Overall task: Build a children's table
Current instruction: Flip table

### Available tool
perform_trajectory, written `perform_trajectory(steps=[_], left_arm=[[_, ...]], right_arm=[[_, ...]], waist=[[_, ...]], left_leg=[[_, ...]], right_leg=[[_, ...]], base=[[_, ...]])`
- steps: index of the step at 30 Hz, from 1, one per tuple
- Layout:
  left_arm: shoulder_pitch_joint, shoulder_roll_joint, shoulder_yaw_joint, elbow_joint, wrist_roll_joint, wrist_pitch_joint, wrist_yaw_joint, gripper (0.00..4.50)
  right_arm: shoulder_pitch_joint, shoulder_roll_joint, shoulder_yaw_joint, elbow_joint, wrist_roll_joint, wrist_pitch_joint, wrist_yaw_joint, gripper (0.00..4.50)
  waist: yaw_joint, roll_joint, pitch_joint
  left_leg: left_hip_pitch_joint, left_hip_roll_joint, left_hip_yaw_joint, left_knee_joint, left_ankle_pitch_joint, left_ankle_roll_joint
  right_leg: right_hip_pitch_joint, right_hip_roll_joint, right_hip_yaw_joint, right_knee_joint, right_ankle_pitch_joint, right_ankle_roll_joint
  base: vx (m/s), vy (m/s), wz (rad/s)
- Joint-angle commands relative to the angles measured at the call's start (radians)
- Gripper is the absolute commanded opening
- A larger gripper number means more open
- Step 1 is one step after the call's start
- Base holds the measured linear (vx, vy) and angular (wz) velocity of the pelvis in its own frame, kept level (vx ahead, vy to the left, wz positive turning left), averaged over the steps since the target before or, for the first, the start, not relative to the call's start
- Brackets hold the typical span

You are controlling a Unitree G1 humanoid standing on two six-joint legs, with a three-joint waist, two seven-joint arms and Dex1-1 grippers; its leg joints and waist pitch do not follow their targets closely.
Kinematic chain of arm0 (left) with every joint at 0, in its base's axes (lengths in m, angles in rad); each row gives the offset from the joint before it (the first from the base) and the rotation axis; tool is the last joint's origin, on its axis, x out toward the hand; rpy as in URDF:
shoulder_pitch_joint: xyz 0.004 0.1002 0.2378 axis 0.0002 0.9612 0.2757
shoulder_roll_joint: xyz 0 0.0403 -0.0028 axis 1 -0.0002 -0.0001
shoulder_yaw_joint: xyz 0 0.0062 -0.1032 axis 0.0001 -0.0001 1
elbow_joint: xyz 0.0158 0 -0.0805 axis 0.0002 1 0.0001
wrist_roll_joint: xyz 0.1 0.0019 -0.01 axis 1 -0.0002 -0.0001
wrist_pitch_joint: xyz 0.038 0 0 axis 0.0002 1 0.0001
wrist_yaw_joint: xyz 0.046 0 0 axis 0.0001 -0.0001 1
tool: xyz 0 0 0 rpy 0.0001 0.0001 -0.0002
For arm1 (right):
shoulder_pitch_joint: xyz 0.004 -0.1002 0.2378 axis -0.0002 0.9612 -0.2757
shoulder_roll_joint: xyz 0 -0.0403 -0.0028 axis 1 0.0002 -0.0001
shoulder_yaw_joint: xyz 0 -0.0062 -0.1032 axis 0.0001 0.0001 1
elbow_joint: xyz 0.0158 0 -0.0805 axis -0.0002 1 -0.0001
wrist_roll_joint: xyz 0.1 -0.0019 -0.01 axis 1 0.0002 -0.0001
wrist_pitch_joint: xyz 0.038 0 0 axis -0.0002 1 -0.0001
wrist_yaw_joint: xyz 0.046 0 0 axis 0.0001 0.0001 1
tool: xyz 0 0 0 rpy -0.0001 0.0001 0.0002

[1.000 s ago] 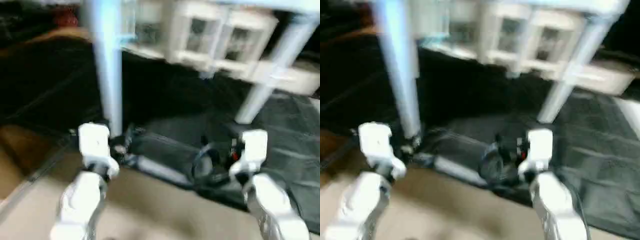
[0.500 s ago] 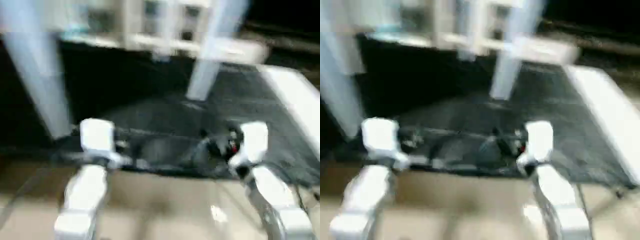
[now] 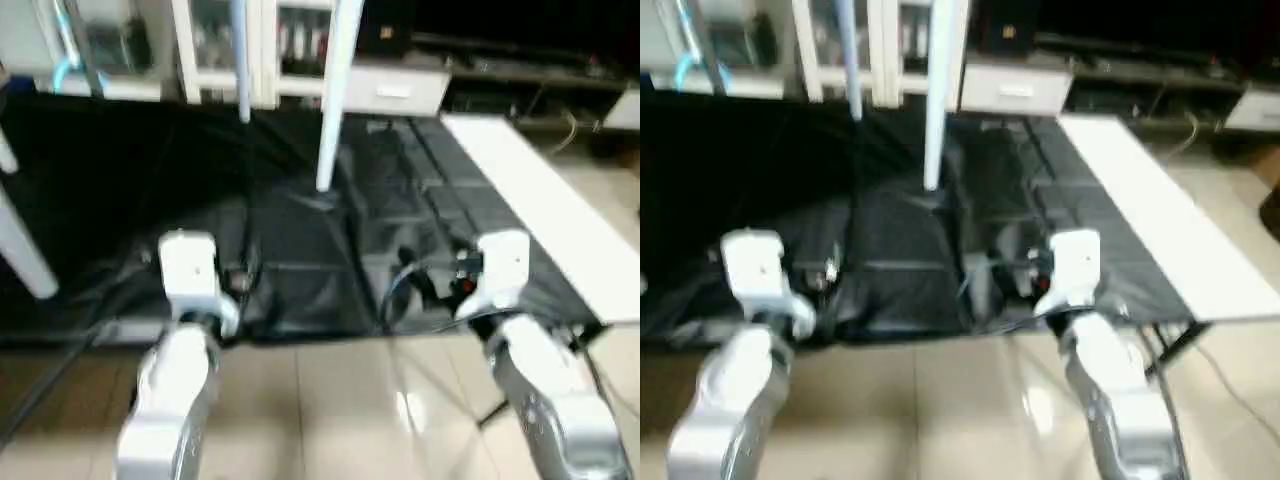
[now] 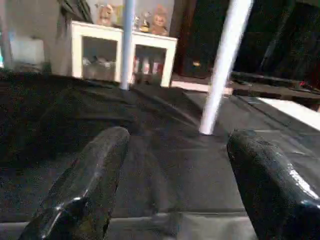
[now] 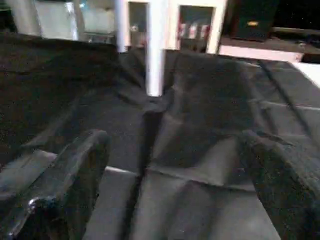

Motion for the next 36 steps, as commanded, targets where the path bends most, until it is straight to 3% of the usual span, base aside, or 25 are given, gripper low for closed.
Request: perform_trajectory(steps=[1, 2, 3, 6, 7, 9, 11, 12, 15, 17, 18, 19, 21, 22, 23, 24, 25, 26, 27, 29, 30, 31, 32, 33, 36], left_arm=[[-0.006, -0.004, -0.010, -0.012, 0.016, -0.003, -0.005, 3.51], [-0.007, -0.004, -0.009, -0.013, 0.017, -0.003, -0.007, 3.51], [-0.008, -0.005, -0.009, -0.013, 0.015, -0.003, -0.011, 3.51], [-0.013, -0.005, -0.012, -0.010, 0.013, -0.005, -0.015, 3.51], [-0.015, -0.005, -0.013, -0.009, 0.012, -0.004, -0.017, 3.51], [-0.018, -0.002, -0.022, 0.000, 0.007, -0.011, -0.021, 3.51], [-0.018, -0.001, -0.023, 0.001, 0.006, -0.013, -0.022, 3.51], [-0.020, 0.000, -0.025, 0.006, 0.004, -0.014, -0.024, 3.51], [-0.023, 0.000, -0.026, 0.011, 0.004, -0.015, -0.030, 3.51], [-0.024, 0.000, -0.027, 0.013, 0.005, -0.013, -0.033, 3.51], [-0.025, 0.000, -0.026, 0.014, 0.004, -0.013, -0.034, 3.51], [-0.026, 0.001, -0.026, 0.016, 0.003, -0.014, -0.035, 3.51], [-0.028, 0.001, -0.026, 0.017, 0.002, -0.014, -0.035, 3.51], [-0.028, 0.001, -0.025, 0.018, 0.001, -0.015, -0.036, 3.51], [-0.030, 0.001, -0.025, 0.020, 0.001, -0.016, -0.037, 3.51], [-0.032, 0.001, -0.026, 0.023, 0.001, -0.016, -0.037, 3.51], [-0.033, 0.000, -0.027, 0.024, 0.001, -0.016, -0.037, 3.51], [-0.034, 0.000, -0.027, 0.025, 0.000, -0.016, -0.038, 3.51], [-0.041, 0.000, -0.028, 0.030, -0.002, -0.017, -0.042, 3.51], [-0.054, -0.001, -0.030, 0.044, -0.001, -0.019, -0.046, 3.51], [-0.072, 0.000, -0.032, 0.066, -0.002, -0.023, -0.051, 3.51], [-0.088, 0.003, -0.031, 0.086, -0.004, -0.026, -0.057, 3.51], [-0.098, 0.006, -0.030, 0.100, -0.005, -0.028, -0.062, 3.51], [-0.110, 0.007, -0.027, 0.113, -0.008, -0.033, -0.068, 3.51], [-0.164, 0.007, -0.030, 0.164, -0.015, -0.048, -0.094, 3.51]], right_arm=[[-0.017, -0.012, -0.017, 0.003, -0.006, 0.007, -0.006, 4.43], [-0.019, -0.011, -0.020, 0.006, -0.011, 0.003, -0.011, 4.43], [-0.020, -0.009, -0.026, 0.010, -0.014, -0.004, -0.017, 4.43], [-0.023, -0.002, -0.044, 0.011, -0.011, -0.015, -0.026, 4.43], [-0.023, 0.004, -0.052, 0.012, -0.004, -0.015, -0.031, 4.43], [-0.026, 0.001, -0.059, 0.015, -0.010, -0.016, -0.035, 4.43], [-0.027, -0.002, -0.058, 0.016, -0.014, -0.017, -0.035, 4.43], [-0.027, -0.001, -0.063, 0.015, -0.011, -0.018, -0.034, 4.43], [-0.026, -0.002, -0.069, 0.012, -0.012, -0.024, -0.036, 4.43], [-0.025, -0.008, -0.071, 0.015, -0.014, -0.029, -0.036, 4.43], [-0.025, -0.009, -0.072, 0.017, -0.017, -0.031, -0.037, 4.43], [-0.029, -0.011, -0.077, 0.023, -0.018, -0.033, -0.034, 4.43], [-0.035, -0.017, -0.081, 0.030, -0.019, -0.035, -0.027, 4.43], [-0.036, -0.018, -0.081, 0.033, -0.019, -0.037, -0.025, 4.43], [-0.040, -0.021, -0.084, 0.038, -0.019, -0.038, -0.024, 4.43], [-0.043, -0.024, -0.086, 0.042, -0.019, -0.040, -0.022, 4.43], [-0.044, -0.025, -0.086, 0.043, -0.019, -0.040, -0.021, 4.43], [-0.045, -0.025, -0.086, 0.043, -0.019, -0.040, -0.020, 4.43], [-0.047, -0.025, -0.087, 0.041, -0.020, -0.039, -0.018, 4.43], [-0.048, -0.026, -0.088, 0.040, -0.019, -0.040, -0.014, 4.43], [-0.049, -0.027, -0.089, 0.042, -0.019, -0.042, -0.011, 4.43], [-0.049, -0.028, -0.089, 0.043, -0.019, -0.042, -0.011, 4.43], [-0.050, -0.028, -0.089, 0.044, -0.018, -0.044, -0.012, 4.43], [-0.050, -0.029, -0.088, 0.045, -0.018, -0.044, -0.012, 4.43], [-0.046, -0.035, -0.089, 0.041, -0.018, -0.044, -0.010, 4.43]], waist=[[0.007, 0.021, -0.022], [0.007, 0.040, -0.013], [0.003, 0.018, -0.019], [0.005, 0.015, -0.006], [-0.017, 0.034, -0.007], [-0.023, 0.039, -0.005], [-0.025, 0.031, -0.001], [-0.021, 0.020, -0.005], [0.025, 0.016, -0.032], [0.024, 0.018, -0.062], [0.007, 0.033, -0.076], [-0.027, 0.037, -0.080], [-0.069, 0.027, -0.095], [-0.058, 0.020, -0.084], [-0.058, -0.003, -0.087], [0.002, -0.092, -0.103], [0.029, -0.059, -0.061], [0.030, -0.056, -0.068], [0.027, -0.060, -0.048], [0.036, -0.028, -0.051], [0.039, 0.033, -0.048], [-0.005, 0.072, -0.043], [-0.016, 0.097, -0.061], [-0.027, 0.075, -0.092], [-0.030, 0.051, -0.068]], left_leg=[[-0.029, 0.010, -0.060, -0.174, -0.625, -0.039], [-0.035, -0.007, -0.050, -0.178, -0.689, -0.035], [-0.039, -0.035, -0.043, -0.139, -0.673, -0.001], [-0.007, -0.041, -0.008, -0.082, -0.624, 0.022], [0.110, 0.001, -0.004, -0.061, -0.703, -0.030], [0.122, 0.064, -0.036, -0.191, -0.965, -0.074], [0.120, 0.064, -0.036, -0.198, -0.932, -0.048], [0.097, 0.016, 0.009, -0.150, -0.780, -0.018], [0.012, -0.006, 0.061, -0.088, -0.302, 0.076], [0.033, -0.007, 0.057, -0.108, -0.138, 0.122], [0.103, -0.003, 0.020, -0.119, -0.056, 0.199], [0.183, 0.028, -0.045, -0.118, -0.005, 0.357], [0.272, 0.113, -0.160, -0.119, 0.196, 0.636], [0.246, 0.089, -0.156, -0.118, 0.253, 0.651], [0.218, 0.045, -0.127, -0.101, 0.225, 0.568], [-0.005, -0.142, 0.013, 0.022, -0.041, 0.368], [-0.051, -0.142, 0.010, 0.127, -0.154, 0.286], [-0.076, -0.117, -0.005, 0.154, -0.116, 0.218], [-0.078, -0.103, -0.006, 0.137, -0.027, 0.139], [-0.079, -0.074, 0.002, 0.054, 0.114, 0.148], [-0.028, -0.028, -0.011, -0.042, 0.139, 0.185], [0.036, 0.014, -0.079, -0.111, -0.005, 0.224], [0.093, 0.037, -0.133, -0.118, -0.201, 0.282], [0.150, 0.078, -0.175, -0.104, -0.305, 0.409], [0.096, 0.055, -0.104, -0.129, -0.248, 0.402]], right_leg=[[0.066, -0.034, -0.020, -0.070, -0.190, -0.114], [0.081, -0.034, -0.029, -0.086, -0.306, -0.087], [0.116, -0.070, -0.039, -0.132, -0.607, -0.065], [0.122, -0.106, -0.069, -0.195, -0.854, -0.065], [0.045, -0.075, -0.055, -0.195, -0.823, -0.067], [0.069, -0.003, -0.040, -0.054, -0.365, -0.069], [0.063, -0.010, -0.018, -0.050, -0.319, -0.048], [0.080, -0.054, 0.019, -0.132, -0.452, -0.056], [0.173, -0.109, 0.071, -0.201, -0.609, -0.043], [0.174, -0.040, 0.036, -0.170, -0.352, -0.046], [0.136, 0.015, 0.013, -0.118, -0.124, -0.020], [0.057, 0.026, 0.002, -0.052, -0.055, 0.013], [-0.088, -0.015, 0.022, 0.077, -0.177, 0.091], [-0.114, -0.046, 0.053, 0.084, -0.162, 0.082], [-0.087, -0.061, 0.085, 0.033, -0.093, 0.050], [0.163, -0.072, 0.201, -0.066, -0.021, 0.113], [0.172, -0.162, 0.285, -0.113, 0.104, -0.001], [0.189, -0.163, 0.283, -0.098, 0.216, -0.085], [0.178, -0.127, 0.220, -0.097, 0.273, -0.156], [0.175, -0.084, 0.151, -0.139, 0.098, -0.203], [0.167, -0.049, 0.092, -0.156, -0.116, -0.177], [0.134, 0.063, 0.003, -0.063, -0.212, -0.092], [0.069, 0.078, -0.011, 0.035, -0.246, -0.050], [-0.022, 0.047, 0.023, 0.133, -0.183, 0.055], [-0.053, 0.038, 0.026, 0.160, -0.040, 0.085]], base=[[-0.071, 0.101, 0.03], [-0.048, 0.089, 0.26], [-0.004, 0.070, 0.59], [0.005, 0.056, 0.60], [-0.003, 0.038, 0.55], [0.057, 0.013, 0.18], [0.096, 0.013, 0.02], [0.111, -0.013, -0.08], [0.125, -0.013, -0.07], [0.167, -0.004, 0.03], [0.278, -0.025, 0.11], [0.278, -0.025, 0.11], [0.252, -0.119, -0.22], [0.211, -0.156, -0.35], [0.163, -0.177, -0.42], [0.186, -0.054, 0.10], [0.186, -0.054, 0.10], [0.244, 0.034, 0.25], [0.231, 0.011, -0.11], [0.225, 0.012, -0.06], [0.229, 0.072, -0.01], [0.229, 0.072, -0.01], [0.241, 0.102, -0.07], [0.243, 0.061, -0.01], [0.197, 0.058, 0.00]])
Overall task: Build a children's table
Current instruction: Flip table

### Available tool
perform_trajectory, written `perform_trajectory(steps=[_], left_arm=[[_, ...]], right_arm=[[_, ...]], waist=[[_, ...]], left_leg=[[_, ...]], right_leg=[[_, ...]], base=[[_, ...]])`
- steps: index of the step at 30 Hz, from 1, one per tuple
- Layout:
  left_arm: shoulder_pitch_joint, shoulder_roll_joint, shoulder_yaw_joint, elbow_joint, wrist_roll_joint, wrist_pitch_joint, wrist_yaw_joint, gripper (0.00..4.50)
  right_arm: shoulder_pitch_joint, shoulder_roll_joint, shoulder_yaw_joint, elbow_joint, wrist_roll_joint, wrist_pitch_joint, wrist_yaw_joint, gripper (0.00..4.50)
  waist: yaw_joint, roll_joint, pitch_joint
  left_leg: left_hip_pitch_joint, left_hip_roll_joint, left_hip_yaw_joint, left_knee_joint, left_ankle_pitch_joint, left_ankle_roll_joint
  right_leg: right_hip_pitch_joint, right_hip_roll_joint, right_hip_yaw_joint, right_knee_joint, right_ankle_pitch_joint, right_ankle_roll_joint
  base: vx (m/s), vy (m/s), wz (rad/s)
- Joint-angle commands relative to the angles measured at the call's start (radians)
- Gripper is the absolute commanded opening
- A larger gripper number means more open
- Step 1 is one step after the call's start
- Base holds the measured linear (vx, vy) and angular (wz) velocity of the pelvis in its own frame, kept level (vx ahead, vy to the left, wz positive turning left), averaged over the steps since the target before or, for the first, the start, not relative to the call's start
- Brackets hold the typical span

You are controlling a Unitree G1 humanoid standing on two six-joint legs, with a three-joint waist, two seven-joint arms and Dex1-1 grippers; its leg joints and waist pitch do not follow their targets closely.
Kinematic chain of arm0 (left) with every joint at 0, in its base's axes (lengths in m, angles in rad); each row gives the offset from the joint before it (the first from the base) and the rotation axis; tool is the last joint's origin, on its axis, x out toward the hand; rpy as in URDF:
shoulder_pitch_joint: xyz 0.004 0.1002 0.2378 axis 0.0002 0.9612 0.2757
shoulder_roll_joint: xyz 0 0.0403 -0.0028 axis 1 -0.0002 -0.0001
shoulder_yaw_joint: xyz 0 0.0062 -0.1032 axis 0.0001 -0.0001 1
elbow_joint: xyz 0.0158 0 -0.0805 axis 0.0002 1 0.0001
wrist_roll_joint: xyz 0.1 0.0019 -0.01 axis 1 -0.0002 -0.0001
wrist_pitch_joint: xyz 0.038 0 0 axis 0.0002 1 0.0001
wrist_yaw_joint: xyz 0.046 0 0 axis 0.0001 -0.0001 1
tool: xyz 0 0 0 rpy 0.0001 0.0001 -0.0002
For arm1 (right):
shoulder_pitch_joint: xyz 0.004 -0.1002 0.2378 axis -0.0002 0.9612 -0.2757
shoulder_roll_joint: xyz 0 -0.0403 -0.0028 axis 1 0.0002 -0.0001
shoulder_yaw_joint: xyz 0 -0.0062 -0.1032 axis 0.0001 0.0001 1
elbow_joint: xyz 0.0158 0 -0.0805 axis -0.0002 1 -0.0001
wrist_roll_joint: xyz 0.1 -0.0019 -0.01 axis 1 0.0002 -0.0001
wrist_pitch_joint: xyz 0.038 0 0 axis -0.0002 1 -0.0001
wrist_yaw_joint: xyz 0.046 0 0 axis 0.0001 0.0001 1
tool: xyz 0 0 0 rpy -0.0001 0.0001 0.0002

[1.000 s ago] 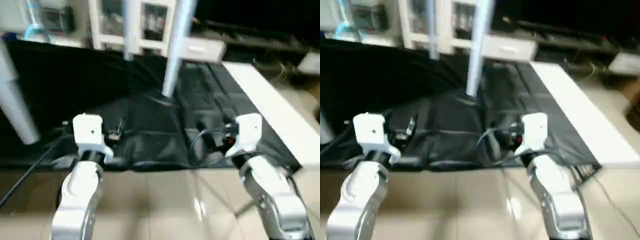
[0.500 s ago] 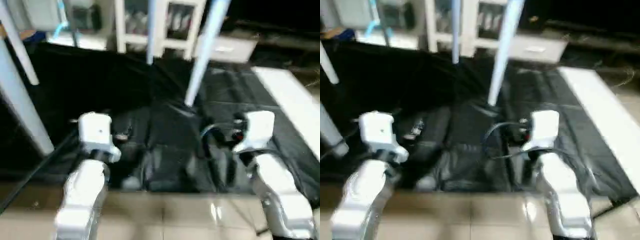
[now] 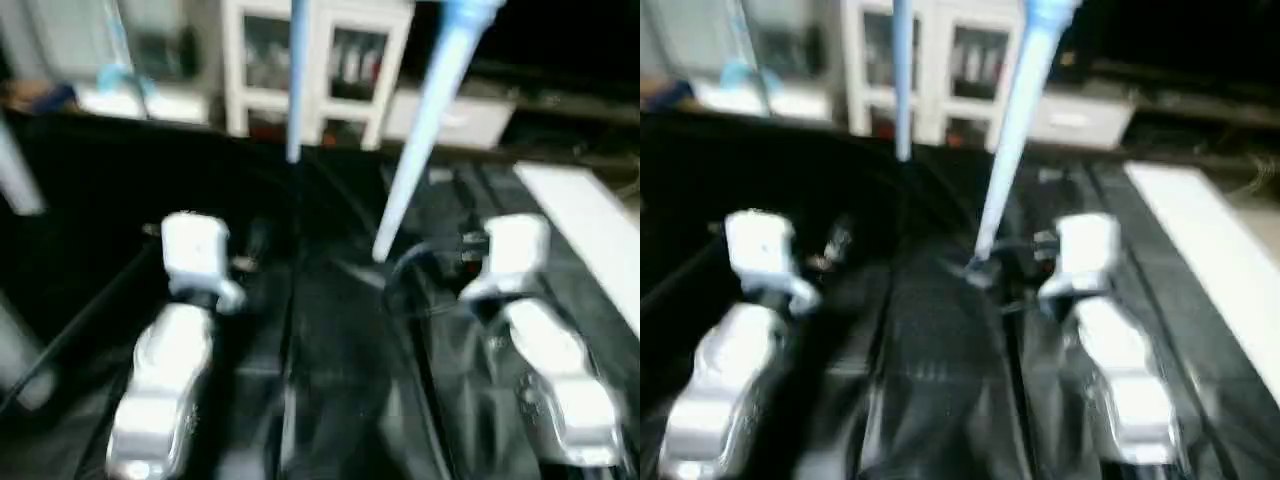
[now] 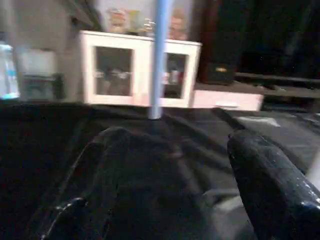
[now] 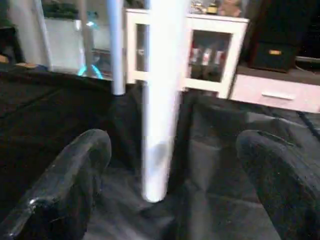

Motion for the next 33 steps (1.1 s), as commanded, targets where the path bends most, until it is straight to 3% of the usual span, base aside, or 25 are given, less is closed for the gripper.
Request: perform_trajectory(steps=[1, 2, 3, 4, 5, 6, 7, 8, 9, 10, 11, 12, 13, 14, 15, 16, 18, 19, 20, 21, 22, 24, 26, 29, 33], left_arm=[[-0.070, -0.018, -0.034, 0.038, -0.018, -0.020, -0.036, 3.51], [-0.100, -0.023, -0.043, 0.069, -0.032, -0.006, -0.054, 3.51], [-0.112, -0.025, -0.048, 0.083, -0.039, 0.004, -0.064, 3.51], [-0.120, -0.030, -0.052, 0.095, -0.046, 0.004, -0.076, 3.51], [-0.129, -0.037, -0.057, 0.108, -0.056, 0.005, -0.090, 3.51], [-0.147, -0.052, -0.062, 0.137, -0.086, 0.009, -0.125, 3.51], [-0.153, -0.058, -0.061, 0.149, -0.097, 0.007, -0.134, 3.51], [-0.162, -0.066, -0.061, 0.163, -0.101, -0.001, -0.137, 3.51], [-0.168, -0.064, -0.068, 0.175, -0.090, -0.011, -0.142, 3.51], [-0.171, -0.061, -0.072, 0.180, -0.083, -0.016, -0.145, 3.51], [-0.170, -0.060, -0.075, 0.179, -0.081, -0.024, -0.149, 3.51], [-0.167, -0.061, -0.074, 0.176, -0.083, -0.029, -0.151, 3.51], [-0.162, -0.061, -0.074, 0.168, -0.085, -0.029, -0.152, 3.51], [-0.155, -0.058, -0.078, 0.159, -0.086, -0.035, -0.158, 3.51], [-0.145, -0.055, -0.083, 0.147, -0.083, -0.037, -0.161, 3.51], [-0.142, -0.053, -0.084, 0.145, -0.083, -0.039, -0.162, 3.51], [-0.126, -0.048, -0.092, 0.128, -0.081, -0.034, -0.168, 3.51], [-0.114, -0.041, -0.098, 0.117, -0.081, -0.027, -0.173, 3.51], [-0.113, -0.041, -0.098, 0.116, -0.081, -0.027, -0.173, 3.51], [-0.102, -0.034, -0.101, 0.102, -0.084, -0.020, -0.180, 3.51], [-0.092, -0.030, -0.102, 0.085, -0.089, -0.006, -0.184, 3.51], [-0.084, -0.023, -0.105, 0.071, -0.094, 0.006, -0.190, 3.51], [-0.074, -0.012, -0.111, 0.052, -0.095, 0.020, -0.200, 3.51], [-0.041, 0.017, -0.126, -0.015, -0.124, 0.063, -0.243, 3.51], [0.011, 0.063, -0.139, -0.107, -0.150, 0.103, -0.282, 3.51]], right_arm=[[0.010, -0.017, -0.037, -0.017, 0.005, -0.005, 0.003, 4.43], [0.017, -0.019, -0.042, -0.022, 0.001, -0.006, 0.007, 4.43], [0.020, -0.020, -0.044, -0.025, -0.002, -0.006, 0.009, 4.43], [0.026, -0.020, -0.048, -0.031, -0.003, -0.010, 0.007, 4.43], [0.032, -0.020, -0.054, -0.037, -0.004, -0.014, 0.004, 4.43], [0.045, -0.014, -0.070, -0.051, 0.001, -0.017, -0.010, 4.43], [0.050, -0.012, -0.075, -0.056, 0.003, -0.014, -0.015, 4.43], [0.062, -0.015, -0.077, -0.063, 0.002, -0.010, -0.015, 4.43], [0.073, -0.018, -0.078, -0.070, 0.001, -0.011, -0.013, 4.43], [0.077, -0.019, -0.078, -0.072, 0.001, -0.012, -0.012, 4.43], [0.080, -0.019, -0.079, -0.077, 0.005, -0.010, -0.012, 4.43], [0.080, -0.019, -0.079, -0.081, 0.007, -0.009, -0.012, 4.43], [0.079, -0.020, -0.080, -0.083, 0.010, -0.007, -0.012, 4.43], [0.073, -0.020, -0.083, -0.085, 0.019, -0.010, -0.005, 4.43], [0.063, -0.021, -0.087, -0.081, 0.029, -0.015, 0.006, 4.43], [0.059, -0.022, -0.089, -0.079, 0.034, -0.016, 0.011, 4.43], [0.042, -0.031, -0.092, -0.062, 0.048, -0.023, 0.039, 4.43], [0.020, -0.029, -0.109, -0.041, 0.084, -0.026, 0.073, 4.43], [0.018, -0.029, -0.111, -0.039, 0.087, -0.026, 0.076, 4.43], [-0.010, -0.031, -0.127, -0.011, 0.121, -0.033, 0.112, 4.43], [-0.040, -0.051, -0.127, 0.030, 0.107, -0.050, 0.128, 4.43], [-0.069, -0.067, -0.122, 0.073, 0.097, -0.049, 0.144, 4.43], [-0.105, -0.082, -0.115, 0.128, 0.085, -0.046, 0.157, 4.43], [-0.203, -0.112, -0.096, 0.289, 0.021, -0.078, 0.147, 4.43], [-0.306, -0.108, -0.106, 0.454, 0.026, -0.100, 0.167, 4.43]], waist=[[-0.019, 0.013, -0.027], [-0.018, 0.004, -0.016], [-0.011, -0.021, -0.006], [0.016, -0.062, -0.005], [0.020, -0.080, -0.008], [0.044, -0.073, -0.029], [0.047, -0.067, -0.034], [0.052, -0.059, -0.042], [0.045, -0.051, -0.043], [0.044, -0.014, -0.048], [0.035, -0.002, -0.040], [0.037, 0.018, -0.058], [0.031, 0.019, -0.063], [0.029, 0.016, -0.061], [0.030, 0.007, -0.053], [0.034, 0.008, -0.044], [0.033, 0.001, -0.033], [0.031, -0.006, -0.027], [0.032, -0.003, -0.024], [0.031, -0.002, -0.014], [0.027, -0.008, -0.012], [0.024, -0.009, -0.014], [0.023, -0.008, -0.016], [0.021, -0.009, -0.020], [0.028, -0.012, -0.027]], left_leg=[[0.073, 0.156, -0.064, -0.185, -0.298, 0.256], [0.055, 0.152, -0.042, -0.207, -0.380, 0.231], [0.057, 0.132, 0.002, -0.219, -0.518, 0.163], [0.085, 0.056, 0.073, -0.097, -0.517, 0.099], [0.093, 0.016, 0.082, 0.021, -0.362, 0.083], [0.001, 0.016, 0.024, 0.056, -0.134, 0.062], [-0.041, 0.023, -0.009, 0.044, 0.004, 0.022], [-0.037, 0.029, -0.017, 0.019, 0.093, 0.000], [-0.028, 0.036, -0.012, -0.052, 0.288, -0.017], [0.006, 0.056, -0.003, -0.094, 0.444, -0.008], [0.000, 0.071, -0.005, -0.095, 0.442, 0.017], [0.026, 0.117, -0.020, -0.084, 0.453, 0.009], [0.039, 0.134, -0.026, -0.086, 0.439, 0.009], [0.037, 0.134, -0.025, -0.089, 0.429, 0.010], [0.029, 0.128, -0.014, -0.098, 0.345, 0.014], [0.023, 0.127, -0.004, -0.106, 0.204, 0.012], [0.024, 0.133, 0.007, -0.120, 0.002, -0.010], [0.027, 0.136, 0.017, -0.126, -0.090, -0.025], [0.028, 0.136, 0.021, -0.126, -0.132, -0.032], [0.035, 0.138, 0.027, -0.133, -0.222, -0.055], [0.036, 0.138, 0.030, -0.136, -0.287, -0.085], [0.031, 0.136, 0.032, -0.139, -0.294, -0.113], [0.031, 0.134, 0.034, -0.138, -0.279, -0.116], [0.025, 0.133, 0.036, -0.136, -0.242, -0.120], [0.020, 0.133, 0.047, -0.126, -0.146, -0.080]], right_leg=[[-0.048, -0.022, 0.005, -0.017, 0.170, 0.009], [-0.035, -0.029, 0.009, -0.042, 0.201, -0.015], [-0.022, -0.055, 0.032, -0.135, 0.197, -0.054], [-0.026, -0.130, 0.129, -0.284, -0.224, -0.055], [-0.009, -0.174, 0.180, -0.347, -0.546, -0.051], [0.106, -0.223, 0.245, -0.319, -0.578, -0.108], [0.128, -0.194, 0.227, -0.264, -0.207, -0.166], [0.122, -0.173, 0.212, -0.234, 0.051, -0.208], [0.099, -0.099, 0.147, -0.178, 0.547, -0.236], [0.060, -0.055, 0.094, -0.165, 0.748, -0.223], [0.047, -0.048, 0.088, -0.165, 0.749, -0.210], [0.037, -0.066, 0.083, -0.161, 0.672, -0.232], [0.030, -0.077, 0.081, -0.168, 0.602, -0.262], [0.031, -0.081, 0.080, -0.172, 0.579, -0.274], [0.034, -0.090, 0.081, -0.186, 0.519, -0.290], [0.035, -0.100, 0.084, -0.198, 0.433, -0.306], [0.033, -0.108, 0.086, -0.213, 0.282, -0.319], [0.028, -0.110, 0.087, -0.221, 0.191, -0.313], [0.025, -0.114, 0.088, -0.224, 0.142, -0.310], [0.014, -0.112, 0.088, -0.236, 0.020, -0.290], [0.011, -0.113, 0.087, -0.242, -0.086, -0.262], [0.009, -0.111, 0.084, -0.244, -0.125, -0.221], [0.004, -0.112, 0.086, -0.243, -0.109, -0.209], [0.002, -0.112, 0.084, -0.236, -0.052, -0.222], [0.008, -0.114, 0.086, -0.227, 0.066, -0.255]], base=[[0.154, 0.054, 0.00], [0.147, -0.013, 0.01], [0.153, -0.086, 0.17], [0.153, -0.086, 0.17], [0.186, -0.104, 0.20], [0.216, -0.041, 0.01], [0.216, -0.041, 0.01], [0.183, 0.026, 0.01], [0.000, 0.000, 0.00], [0.000, 0.000, 0.00], [0.000, 0.000, 0.00], [0.085, 0.051, 0.02], [0.085, 0.051, 0.02], [0.061, 0.089, 0.05], [-0.002, 0.076, 0.02], [-0.002, 0.076, 0.02], [0.000, 0.000, 0.00], [0.000, 0.000, 0.00], [0.000, 0.000, 0.00], [-0.056, 0.017, 0.06], [-0.056, 0.017, 0.06], [-0.027, 0.011, -0.01], [0.000, 0.000, 0.00], [0.000, 0.000, 0.00], [0.000, 0.000, 0.00]])
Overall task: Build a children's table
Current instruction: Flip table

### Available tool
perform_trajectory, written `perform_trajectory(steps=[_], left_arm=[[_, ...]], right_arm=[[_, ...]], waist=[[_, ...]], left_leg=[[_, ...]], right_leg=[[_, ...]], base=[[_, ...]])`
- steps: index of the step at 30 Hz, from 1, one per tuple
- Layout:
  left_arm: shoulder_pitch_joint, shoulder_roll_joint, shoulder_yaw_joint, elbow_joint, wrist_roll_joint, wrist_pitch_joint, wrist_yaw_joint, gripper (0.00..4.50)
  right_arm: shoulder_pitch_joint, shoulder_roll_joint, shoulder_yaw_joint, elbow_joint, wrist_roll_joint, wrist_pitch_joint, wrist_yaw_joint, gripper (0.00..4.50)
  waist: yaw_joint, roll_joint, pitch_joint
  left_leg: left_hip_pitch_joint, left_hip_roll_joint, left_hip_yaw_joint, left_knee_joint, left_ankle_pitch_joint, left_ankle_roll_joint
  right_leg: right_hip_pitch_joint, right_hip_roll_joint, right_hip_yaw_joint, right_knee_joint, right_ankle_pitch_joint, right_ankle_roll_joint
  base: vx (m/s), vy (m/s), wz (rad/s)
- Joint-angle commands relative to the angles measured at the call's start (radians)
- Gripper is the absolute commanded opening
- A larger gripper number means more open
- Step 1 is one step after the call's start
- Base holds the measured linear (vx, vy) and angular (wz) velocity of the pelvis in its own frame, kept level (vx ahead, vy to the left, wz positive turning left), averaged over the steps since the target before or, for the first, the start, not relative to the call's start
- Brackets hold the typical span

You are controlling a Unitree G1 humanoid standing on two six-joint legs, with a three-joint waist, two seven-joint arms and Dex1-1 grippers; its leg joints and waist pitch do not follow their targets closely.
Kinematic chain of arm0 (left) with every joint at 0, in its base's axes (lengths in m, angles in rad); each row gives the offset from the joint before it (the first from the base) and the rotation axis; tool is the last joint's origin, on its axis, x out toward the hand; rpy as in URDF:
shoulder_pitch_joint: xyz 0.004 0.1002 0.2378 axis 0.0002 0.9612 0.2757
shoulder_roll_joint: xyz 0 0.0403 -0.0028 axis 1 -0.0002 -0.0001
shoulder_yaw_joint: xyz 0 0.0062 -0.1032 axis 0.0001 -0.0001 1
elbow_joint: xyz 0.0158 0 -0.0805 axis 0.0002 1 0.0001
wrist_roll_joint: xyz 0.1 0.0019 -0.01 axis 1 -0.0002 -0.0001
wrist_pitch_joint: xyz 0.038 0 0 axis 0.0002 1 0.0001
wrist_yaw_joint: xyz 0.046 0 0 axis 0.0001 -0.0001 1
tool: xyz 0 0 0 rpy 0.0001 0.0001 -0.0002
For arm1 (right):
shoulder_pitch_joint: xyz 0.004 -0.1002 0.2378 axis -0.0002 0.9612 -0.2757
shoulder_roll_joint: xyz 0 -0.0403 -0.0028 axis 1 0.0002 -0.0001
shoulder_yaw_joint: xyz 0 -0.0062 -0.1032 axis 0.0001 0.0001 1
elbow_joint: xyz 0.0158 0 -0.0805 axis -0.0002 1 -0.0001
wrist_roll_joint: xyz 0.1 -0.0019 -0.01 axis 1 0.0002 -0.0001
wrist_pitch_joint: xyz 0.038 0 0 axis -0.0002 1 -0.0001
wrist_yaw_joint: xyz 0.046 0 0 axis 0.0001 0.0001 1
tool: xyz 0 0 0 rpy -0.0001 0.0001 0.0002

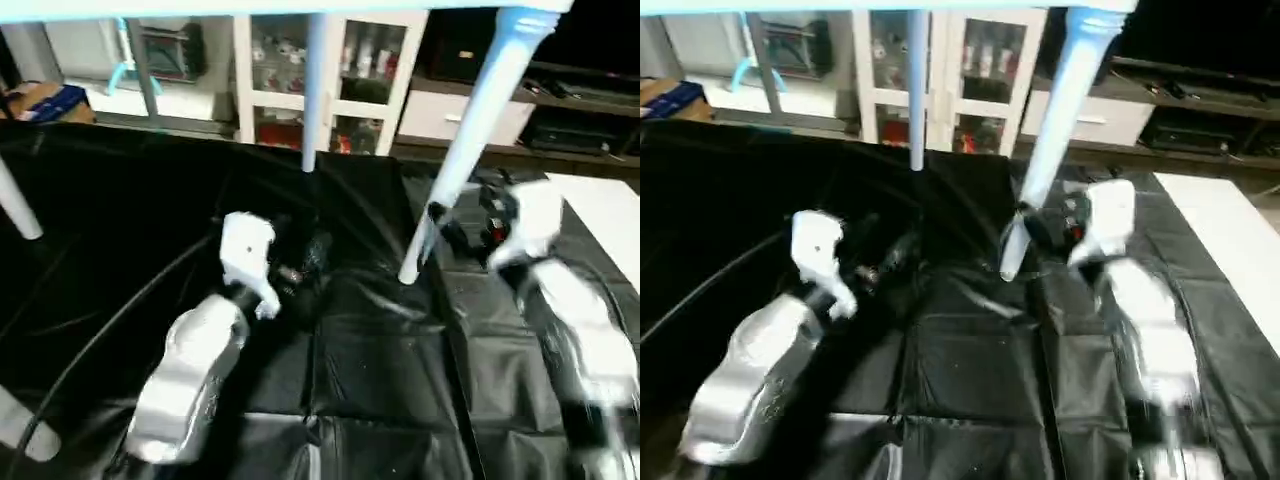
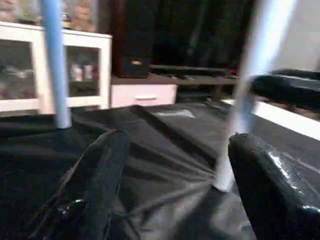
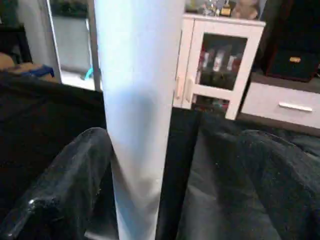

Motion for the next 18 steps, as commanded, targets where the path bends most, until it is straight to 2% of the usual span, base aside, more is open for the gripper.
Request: perform_trajectory(steps=[1, 2, 3, 4, 6, 7, 9, 10, 11, 12, 13, 14, 15, 17, 18], left_arm=[[0.017, 0.016, -0.008, -0.050, -0.013, 0.027, -0.020, 3.51], [0.021, 0.019, -0.007, -0.055, -0.014, 0.029, -0.021, 3.51], [0.032, 0.026, 0.000, -0.069, -0.015, 0.035, -0.017, 3.51], [0.036, 0.029, 0.003, -0.074, -0.014, 0.039, -0.015, 3.51], [0.048, 0.035, 0.010, -0.085, -0.012, 0.045, -0.012, 3.51], [0.049, 0.036, 0.010, -0.088, -0.012, 0.048, -0.011, 3.51], [0.061, 0.041, 0.012, -0.110, -0.014, 0.065, -0.007, 3.51], [0.068, 0.045, 0.013, -0.122, -0.017, 0.075, -0.006, 3.51], [0.075, 0.048, 0.014, -0.133, -0.018, 0.081, -0.003, 3.51], [0.081, 0.052, 0.015, -0.143, -0.019, 0.089, 0.001, 3.51], [0.089, 0.056, 0.017, -0.153, -0.018, 0.094, 0.004, 3.51], [0.093, 0.058, 0.019, -0.158, -0.016, 0.097, 0.007, 3.51], [0.102, 0.060, 0.023, -0.167, -0.016, 0.101, 0.011, 3.51], [0.125, 0.063, 0.034, -0.191, -0.019, 0.113, 0.020, 3.51], [0.135, 0.065, 0.039, -0.201, -0.020, 0.116, 0.022, 3.51]], right_arm=[[-0.038, -0.006, -0.015, 0.079, 0.011, -0.009, 0.027, 4.43], [-0.045, -0.007, -0.015, 0.092, 0.015, -0.012, 0.034, 4.43], [-0.067, -0.008, -0.012, 0.133, 0.033, -0.019, 0.075, 4.43], [-0.076, -0.008, -0.010, 0.152, 0.042, -0.023, 0.097, 4.43], [-0.104, -0.015, 0.001, 0.210, 0.042, -0.048, 0.151, 4.43], [-0.109, -0.015, 0.002, 0.221, 0.040, -0.054, 0.157, 4.43], [-0.143, -0.021, 0.005, 0.290, 0.025, -0.094, 0.189, 4.43], [-0.156, -0.020, -0.002, 0.315, 0.026, -0.106, 0.197, 4.43], [-0.165, -0.021, -0.006, 0.331, 0.027, -0.112, 0.200, 4.43], [-0.174, -0.022, -0.010, 0.348, 0.028, -0.122, 0.207, 4.43], [-0.176, -0.022, -0.014, 0.352, 0.034, -0.125, 0.218, 4.43], [-0.176, -0.022, -0.017, 0.352, 0.039, -0.126, 0.225, 4.15], [-0.172, -0.025, -0.018, 0.351, 0.041, -0.131, 0.234, 4.15], [-0.142, -0.032, -0.019, 0.320, 0.054, -0.126, 0.255, 4.07], [-0.125, -0.037, -0.017, 0.299, 0.056, -0.120, 0.262, 4.02]], waist=[[0.002, 0.000, -0.050], [0.002, 0.000, -0.051], [0.009, -0.003, -0.059], [0.013, -0.002, -0.067], [0.019, -0.002, -0.063], [0.022, -0.008, -0.063], [0.025, -0.005, -0.064], [0.025, -0.010, -0.062], [0.026, -0.009, -0.061], [0.029, -0.009, -0.058], [0.029, -0.016, -0.057], [0.030, -0.013, -0.056], [0.033, -0.014, -0.055], [0.037, -0.020, -0.054], [0.041, -0.017, -0.054]], left_leg=[[0.006, 0.076, -0.026, -0.089, -0.153, -0.008], [0.002, 0.076, -0.026, -0.089, -0.129, -0.001], [0.003, 0.076, -0.021, -0.081, -0.062, 0.020], [-0.003, 0.074, -0.018, -0.074, 0.017, 0.051], [-0.003, 0.076, -0.013, -0.073, 0.048, 0.085], [-0.003, 0.078, -0.013, -0.073, 0.041, 0.096], [0.000, 0.082, -0.010, -0.072, 0.042, 0.101], [0.000, 0.083, -0.008, -0.072, 0.038, 0.103], [-0.001, 0.083, -0.008, -0.073, 0.030, 0.102], [0.001, 0.085, -0.006, -0.074, 0.005, 0.095], [0.001, 0.085, -0.004, -0.075, -0.004, 0.092], [0.001, 0.085, -0.004, -0.076, -0.016, 0.086], [0.005, 0.087, -0.002, -0.078, -0.035, 0.074], [0.005, 0.088, -0.002, -0.080, -0.049, 0.058], [0.007, 0.089, -0.001, -0.080, -0.044, 0.050]], right_leg=[[0.014, -0.077, 0.036, -0.071, -0.071, -0.218], [0.018, -0.077, 0.035, -0.068, -0.043, -0.224], [0.020, -0.076, 0.035, -0.060, 0.043, -0.234], [0.025, -0.074, 0.035, -0.048, 0.151, -0.249], [0.020, -0.073, 0.034, -0.046, 0.197, -0.270], [0.021, -0.075, 0.033, -0.045, 0.180, -0.280], [0.016, -0.075, 0.030, -0.046, 0.165, -0.292], [0.014, -0.075, 0.031, -0.046, 0.155, -0.296], [0.015, -0.076, 0.031, -0.046, 0.143, -0.298], [0.012, -0.076, 0.031, -0.050, 0.102, -0.292], [0.011, -0.075, 0.030, -0.053, 0.084, -0.288], [0.011, -0.075, 0.031, -0.052, 0.068, -0.283], [0.007, -0.074, 0.031, -0.056, 0.042, -0.274], [0.007, -0.074, 0.031, -0.056, 0.026, -0.261], [0.005, -0.072, 0.031, -0.056, 0.033, -0.252]], base=[[0.000, 0.000, 0.00], [0.000, 0.000, 0.00], [0.000, 0.000, 0.00], [0.000, 0.000, 0.00], [0.000, 0.000, 0.00], [0.000, 0.000, 0.00], [0.000, 0.000, 0.00], [0.000, 0.000, 0.00], [0.000, 0.000, 0.00], [0.000, 0.000, 0.00], [0.000, 0.000, 0.00], [0.000, 0.000, 0.00], [0.000, 0.000, 0.00], [0.000, 0.000, 0.00], [0.000, 0.000, 0.00]])
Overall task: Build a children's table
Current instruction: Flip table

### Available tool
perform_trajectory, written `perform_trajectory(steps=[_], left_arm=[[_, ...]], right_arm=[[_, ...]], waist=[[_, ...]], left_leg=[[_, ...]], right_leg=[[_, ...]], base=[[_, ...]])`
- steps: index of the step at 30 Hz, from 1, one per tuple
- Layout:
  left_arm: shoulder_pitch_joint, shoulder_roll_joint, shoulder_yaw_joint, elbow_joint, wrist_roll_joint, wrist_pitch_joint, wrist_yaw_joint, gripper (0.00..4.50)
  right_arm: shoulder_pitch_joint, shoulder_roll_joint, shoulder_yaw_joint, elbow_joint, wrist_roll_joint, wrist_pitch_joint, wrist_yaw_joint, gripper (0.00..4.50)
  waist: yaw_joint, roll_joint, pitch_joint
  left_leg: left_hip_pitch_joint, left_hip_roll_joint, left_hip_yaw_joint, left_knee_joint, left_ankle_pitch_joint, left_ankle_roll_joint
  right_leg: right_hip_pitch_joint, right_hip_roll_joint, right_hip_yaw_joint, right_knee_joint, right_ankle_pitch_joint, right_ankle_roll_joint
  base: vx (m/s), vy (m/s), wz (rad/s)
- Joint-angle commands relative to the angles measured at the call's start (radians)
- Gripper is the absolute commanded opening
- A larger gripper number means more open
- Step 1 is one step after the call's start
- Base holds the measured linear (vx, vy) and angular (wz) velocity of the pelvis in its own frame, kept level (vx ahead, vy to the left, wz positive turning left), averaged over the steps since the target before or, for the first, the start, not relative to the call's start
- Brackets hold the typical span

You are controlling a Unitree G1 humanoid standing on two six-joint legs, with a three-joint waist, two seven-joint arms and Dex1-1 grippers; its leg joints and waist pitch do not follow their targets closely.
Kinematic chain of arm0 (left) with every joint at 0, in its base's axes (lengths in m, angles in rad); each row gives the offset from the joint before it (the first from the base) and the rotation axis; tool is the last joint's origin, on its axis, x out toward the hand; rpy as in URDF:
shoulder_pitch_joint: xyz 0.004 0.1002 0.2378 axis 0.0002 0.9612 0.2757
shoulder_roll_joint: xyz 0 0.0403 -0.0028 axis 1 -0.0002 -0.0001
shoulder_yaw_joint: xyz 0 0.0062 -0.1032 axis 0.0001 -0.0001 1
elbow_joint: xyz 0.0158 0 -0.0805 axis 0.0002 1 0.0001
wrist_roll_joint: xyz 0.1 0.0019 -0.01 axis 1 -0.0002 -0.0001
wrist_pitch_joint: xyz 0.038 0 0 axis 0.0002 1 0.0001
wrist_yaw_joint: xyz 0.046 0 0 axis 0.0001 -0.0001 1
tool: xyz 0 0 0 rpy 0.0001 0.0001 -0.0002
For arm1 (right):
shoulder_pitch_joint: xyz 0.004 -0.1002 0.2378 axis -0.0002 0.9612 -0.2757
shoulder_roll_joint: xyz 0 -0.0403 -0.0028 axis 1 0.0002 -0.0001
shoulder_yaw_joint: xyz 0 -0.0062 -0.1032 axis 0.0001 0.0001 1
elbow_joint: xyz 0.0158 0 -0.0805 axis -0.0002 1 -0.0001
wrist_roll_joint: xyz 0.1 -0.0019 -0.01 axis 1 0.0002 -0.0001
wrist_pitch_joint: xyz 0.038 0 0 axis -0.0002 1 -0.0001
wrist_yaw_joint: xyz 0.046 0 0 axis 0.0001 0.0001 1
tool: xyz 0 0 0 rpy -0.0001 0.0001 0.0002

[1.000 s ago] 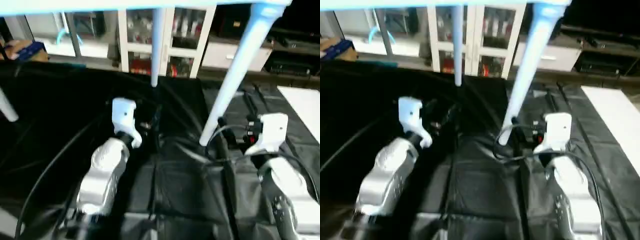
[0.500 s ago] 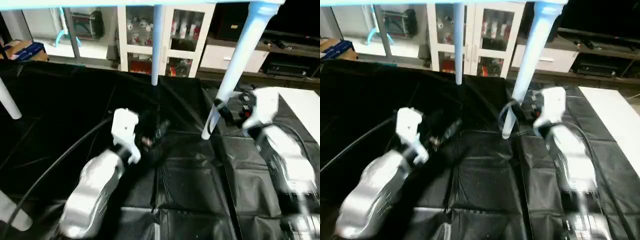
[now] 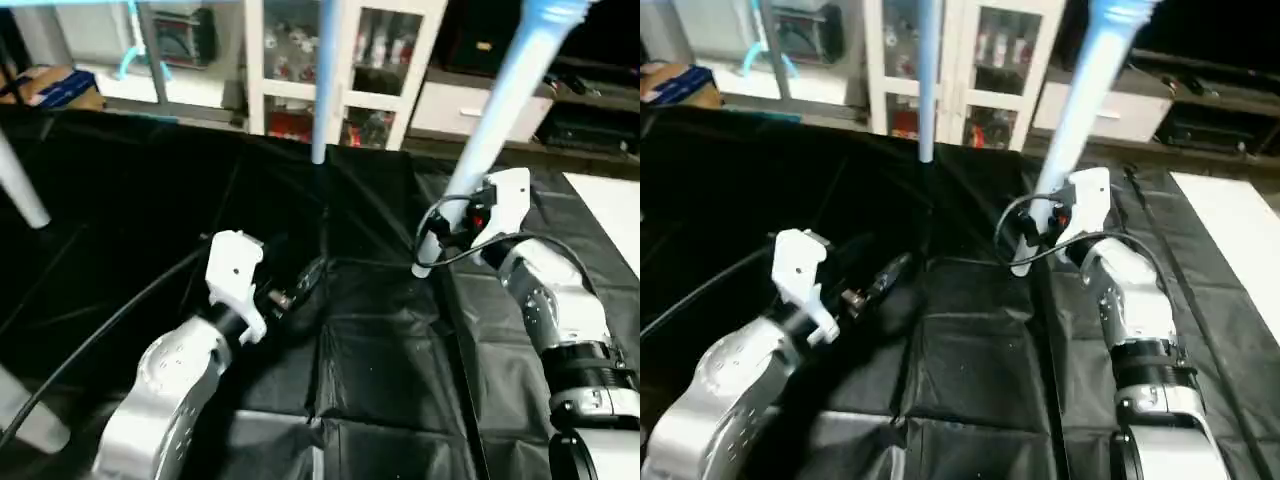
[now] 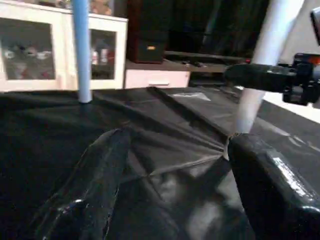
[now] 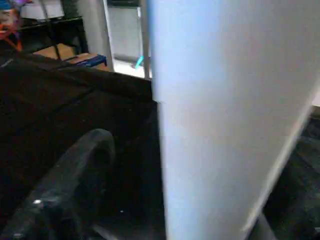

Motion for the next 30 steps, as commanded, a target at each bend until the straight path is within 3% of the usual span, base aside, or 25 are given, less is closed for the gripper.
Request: perform_trajectory(steps=[1, 5, 11, 13, 17, 18, 20, 21, 30], left_arm=[[0.013, 0.005, 0.009, -0.034, -0.005, 0.018, 0.009, 3.51], [0.054, 0.007, 0.036, -0.059, -0.016, 0.026, 0.017, 3.51], [0.065, 0.013, 0.040, -0.073, -0.018, 0.036, 0.028, 3.51], [0.070, 0.013, 0.039, -0.079, -0.017, 0.037, 0.029, 3.51], [0.081, 0.014, 0.043, -0.090, -0.017, 0.039, 0.033, 3.51], [0.084, 0.013, 0.044, -0.093, -0.017, 0.039, 0.036, 3.51], [0.087, 0.014, 0.047, -0.097, -0.018, 0.041, 0.037, 3.51], [0.089, 0.013, 0.048, -0.099, -0.018, 0.041, 0.039, 3.51], [0.106, 0.013, 0.043, -0.112, -0.011, 0.043, 0.053, 3.51]], right_arm=[[0.026, -0.024, -0.014, -0.036, 0.013, -0.003, 0.023, 3.77], [0.106, -0.037, -0.019, -0.108, 0.061, 0.017, 0.111, 3.51], [0.176, -0.063, -0.024, -0.163, 0.074, 0.013, 0.156, 3.07], [0.203, -0.074, -0.026, -0.200, 0.082, 0.025, 0.166, 2.86], [0.282, -0.090, -0.019, -0.323, 0.117, 0.074, 0.199, 2.49], [0.303, -0.094, -0.013, -0.355, 0.125, 0.084, 0.205, 2.49], [0.344, -0.100, 0.004, -0.417, 0.141, 0.108, 0.220, 2.23], [0.363, -0.102, 0.011, -0.443, 0.146, 0.118, 0.227, 2.14], [0.497, -0.126, 0.064, -0.602, 0.160, 0.175, 0.256, 1.43]], waist=[[0.001, 0.000, -0.053], [0.001, -0.005, -0.052], [-0.002, -0.009, -0.048], [-0.002, -0.015, -0.049], [0.002, -0.017, -0.049], [0.002, -0.022, -0.048], [0.002, -0.019, -0.046], [-0.001, -0.028, -0.043], [-0.005, -0.038, -0.035]], left_leg=[[0.031, 0.076, -0.019, -0.081, -0.048, 0.034], [0.027, 0.075, -0.020, -0.084, -0.064, 0.025], [0.027, 0.076, -0.019, -0.087, -0.117, 0.011], [0.026, 0.077, -0.018, -0.086, -0.102, 0.013], [0.025, 0.079, -0.016, -0.085, -0.068, 0.026], [0.026, 0.079, -0.015, -0.086, -0.074, 0.026], [0.027, 0.080, -0.016, -0.088, -0.093, 0.021], [0.027, 0.081, -0.017, -0.091, -0.124, 0.009], [0.027, 0.082, -0.024, -0.100, -0.225, -0.041]], right_leg=[[0.029, -0.071, 0.032, -0.059, 0.037, -0.243], [0.032, -0.070, 0.033, -0.060, 0.037, -0.221], [0.025, -0.073, 0.035, -0.072, -0.063, -0.209], [0.025, -0.072, 0.034, -0.071, -0.046, -0.203], [0.025, -0.070, 0.035, -0.066, 0.003, -0.195], [0.024, -0.070, 0.035, -0.069, -0.010, -0.192], [0.022, -0.071, 0.035, -0.072, -0.038, -0.188], [0.020, -0.070, 0.035, -0.077, -0.081, -0.177], [0.008, -0.073, 0.038, -0.094, -0.238, -0.113]], base=[[0.000, 0.000, 0.00], [0.000, 0.000, 0.00], [0.000, 0.000, 0.00], [0.000, 0.000, 0.00], [0.000, 0.000, 0.00], [0.000, 0.000, 0.00], [0.000, 0.000, 0.00], [0.000, 0.000, 0.00], [0.000, 0.000, 0.00]])
